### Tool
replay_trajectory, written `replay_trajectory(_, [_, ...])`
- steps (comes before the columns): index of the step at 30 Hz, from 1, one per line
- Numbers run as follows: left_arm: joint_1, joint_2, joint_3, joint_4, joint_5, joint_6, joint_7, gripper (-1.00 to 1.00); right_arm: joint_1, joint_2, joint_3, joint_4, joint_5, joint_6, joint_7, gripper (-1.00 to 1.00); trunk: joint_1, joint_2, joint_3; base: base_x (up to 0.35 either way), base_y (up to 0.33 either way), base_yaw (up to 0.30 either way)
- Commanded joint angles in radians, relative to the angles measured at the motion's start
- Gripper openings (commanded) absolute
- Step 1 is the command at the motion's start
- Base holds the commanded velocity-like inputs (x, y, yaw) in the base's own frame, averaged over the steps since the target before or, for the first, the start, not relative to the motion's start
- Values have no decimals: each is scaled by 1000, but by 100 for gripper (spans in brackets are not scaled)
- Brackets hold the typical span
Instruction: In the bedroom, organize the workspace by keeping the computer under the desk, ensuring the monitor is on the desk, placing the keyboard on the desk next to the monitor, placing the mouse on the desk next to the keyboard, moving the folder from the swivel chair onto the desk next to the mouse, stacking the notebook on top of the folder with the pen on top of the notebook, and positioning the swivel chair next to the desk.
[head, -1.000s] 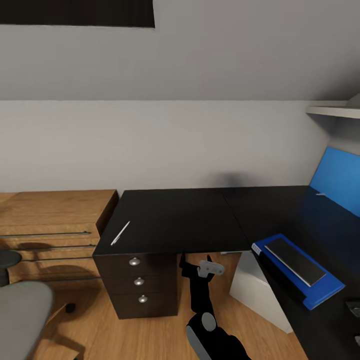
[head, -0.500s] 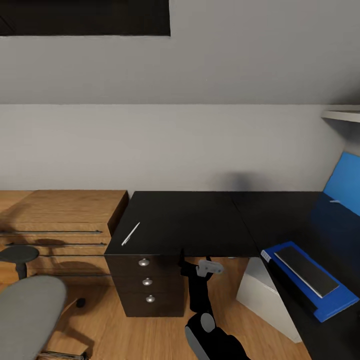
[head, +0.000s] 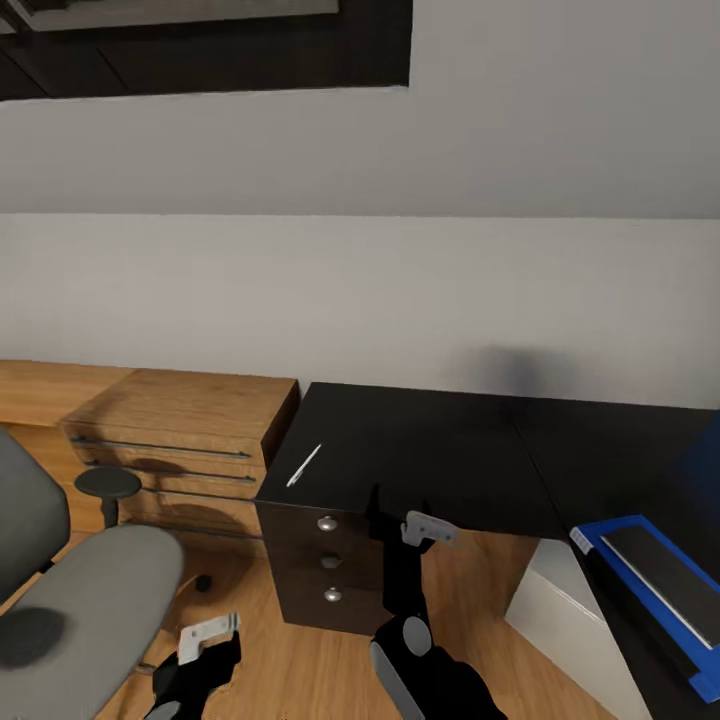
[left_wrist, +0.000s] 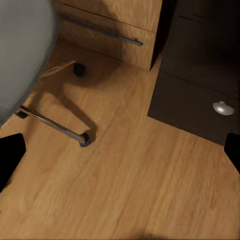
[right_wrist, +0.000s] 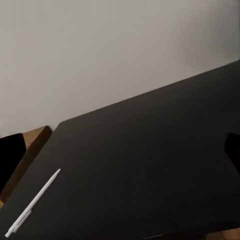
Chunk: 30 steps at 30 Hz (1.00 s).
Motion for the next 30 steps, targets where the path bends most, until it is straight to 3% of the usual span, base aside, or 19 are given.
replay_trajectory(1, [1,2,1,-33,9,33,9,100,-1,0,2,-2,-7,-5,-3,100,-4,7,2,0,0,163])
replay_trajectory(4, [3,7,50,-116,10,131,9,100,-1,0,5,-14,-6,-5,-5,100,-15,28,11,0,0,94])
replay_trajectory(5, [4,8,93,-138,10,167,7,100,-1,0,6,-19,-6,-5,-5,100,-19,35,15,0,0,43])
replay_trajectory(8, [4,9,155,-157,11,201,5,100,-1,0,8,-24,-6,-5,-5,100,-31,56,24,0,0,28])
replay_trajectory(9, [6,10,226,-167,11,225,2,100,-1,0,10,-26,-7,-5,-6,100,-35,63,27,0,0,7])
replay_trajectory(13, [6,11,276,-171,10,233,0,100,-1,0,10,-27,-7,-5,-5,100,-50,91,40,0,0,4])
replay_trajectory(18, [16,10,304,-172,8,234,-1,100,-1,0,9,-27,-7,-5,-6,100,-54,98,43,0,0,1])
replay_trajectory(30, [31,10,309,-112,7,225,-1,100,-3,0,12,5,-11,25,9,100,-54,98,43,0,0,0])
